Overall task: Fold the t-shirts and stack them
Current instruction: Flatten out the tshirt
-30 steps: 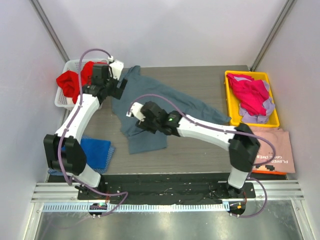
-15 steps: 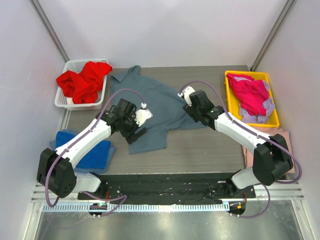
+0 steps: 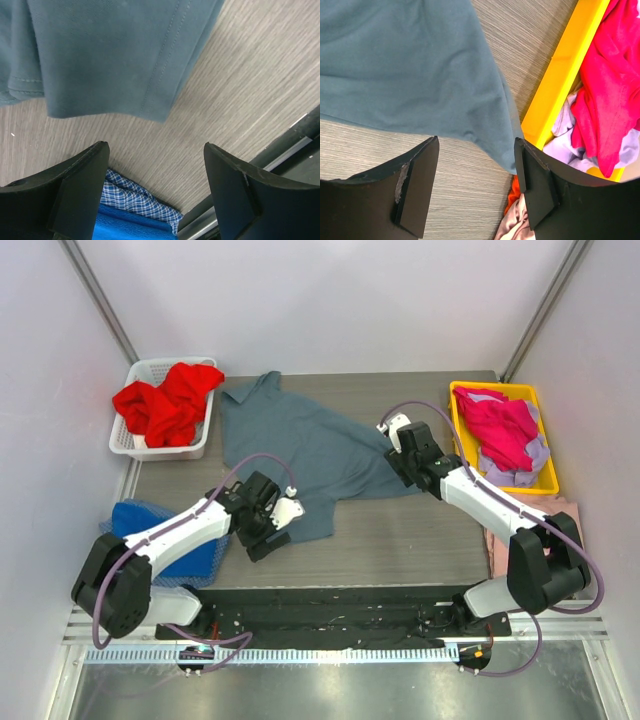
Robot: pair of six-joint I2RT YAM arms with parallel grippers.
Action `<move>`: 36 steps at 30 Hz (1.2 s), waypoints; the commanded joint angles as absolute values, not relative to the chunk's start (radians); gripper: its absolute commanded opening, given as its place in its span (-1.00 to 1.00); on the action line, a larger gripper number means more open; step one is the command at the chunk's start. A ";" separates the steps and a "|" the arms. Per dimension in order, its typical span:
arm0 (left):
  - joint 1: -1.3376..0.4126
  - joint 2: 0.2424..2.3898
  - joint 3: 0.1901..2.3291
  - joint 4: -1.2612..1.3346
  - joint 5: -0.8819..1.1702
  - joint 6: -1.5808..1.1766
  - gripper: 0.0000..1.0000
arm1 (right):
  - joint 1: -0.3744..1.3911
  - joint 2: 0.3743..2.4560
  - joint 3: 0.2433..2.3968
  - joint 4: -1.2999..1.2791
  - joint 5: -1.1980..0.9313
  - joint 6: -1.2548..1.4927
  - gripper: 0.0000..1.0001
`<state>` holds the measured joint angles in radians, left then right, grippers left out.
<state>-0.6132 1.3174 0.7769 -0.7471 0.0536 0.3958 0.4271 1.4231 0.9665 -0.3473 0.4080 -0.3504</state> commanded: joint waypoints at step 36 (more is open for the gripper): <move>-0.584 1.554 0.795 -0.577 0.129 0.400 -0.29 | 0.423 1.287 0.867 -0.310 0.361 -0.310 0.35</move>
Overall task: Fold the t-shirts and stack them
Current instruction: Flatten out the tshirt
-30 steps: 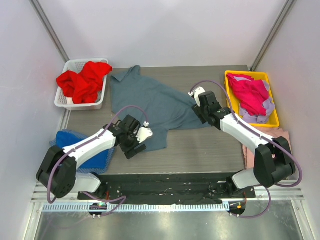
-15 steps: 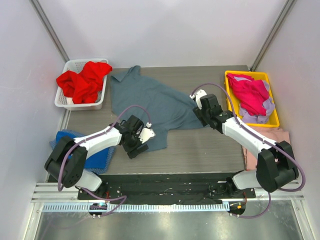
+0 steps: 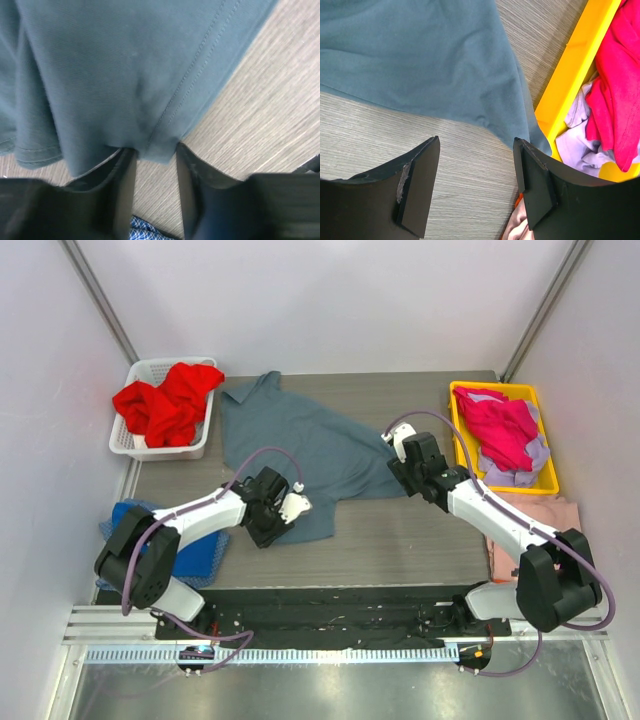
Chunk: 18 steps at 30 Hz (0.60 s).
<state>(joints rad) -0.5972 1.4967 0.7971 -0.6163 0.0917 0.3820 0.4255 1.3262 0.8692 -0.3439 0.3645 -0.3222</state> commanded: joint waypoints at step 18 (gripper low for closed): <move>-0.543 1.468 0.833 -0.635 -0.064 0.388 -1.00 | 0.354 1.282 0.839 -0.307 0.474 -0.370 0.32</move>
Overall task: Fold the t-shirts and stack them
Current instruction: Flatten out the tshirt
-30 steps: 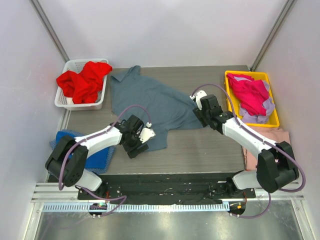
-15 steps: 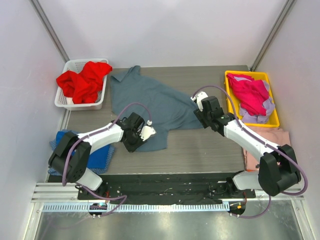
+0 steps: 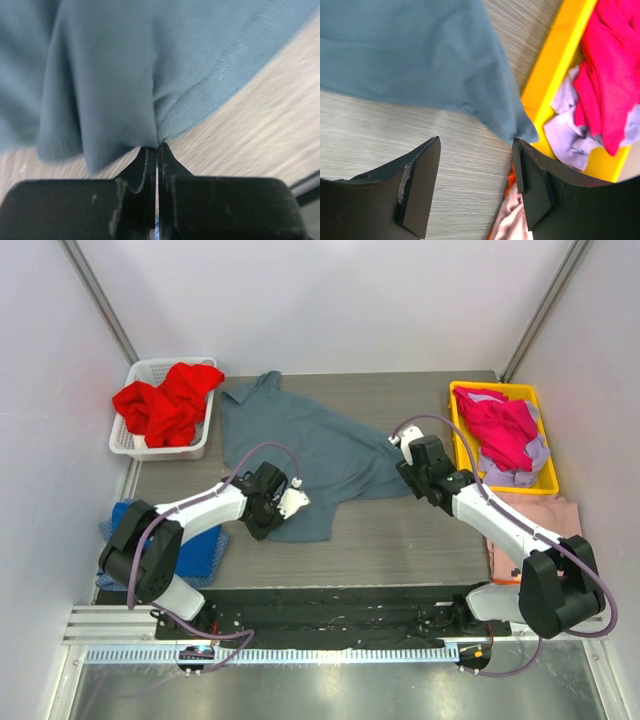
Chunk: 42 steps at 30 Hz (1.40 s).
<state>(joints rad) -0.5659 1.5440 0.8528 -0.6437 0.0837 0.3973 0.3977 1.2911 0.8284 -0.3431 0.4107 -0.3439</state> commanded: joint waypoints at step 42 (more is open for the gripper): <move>-0.451 1.164 1.017 -0.779 -0.357 0.479 -1.00 | 0.321 1.388 0.692 -0.400 0.221 -0.437 0.22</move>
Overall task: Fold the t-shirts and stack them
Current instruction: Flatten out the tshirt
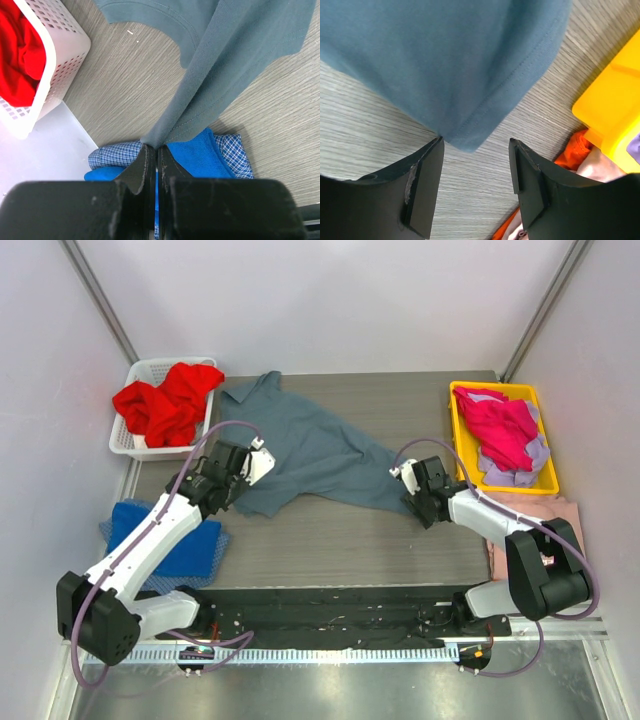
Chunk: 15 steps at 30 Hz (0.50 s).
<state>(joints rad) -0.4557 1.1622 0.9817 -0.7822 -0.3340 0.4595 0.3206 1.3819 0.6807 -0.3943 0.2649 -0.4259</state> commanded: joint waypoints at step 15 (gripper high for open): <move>-0.449 1.163 1.019 -0.788 -0.350 0.479 -1.00 | 0.272 1.410 0.736 -0.442 0.103 -0.445 0.23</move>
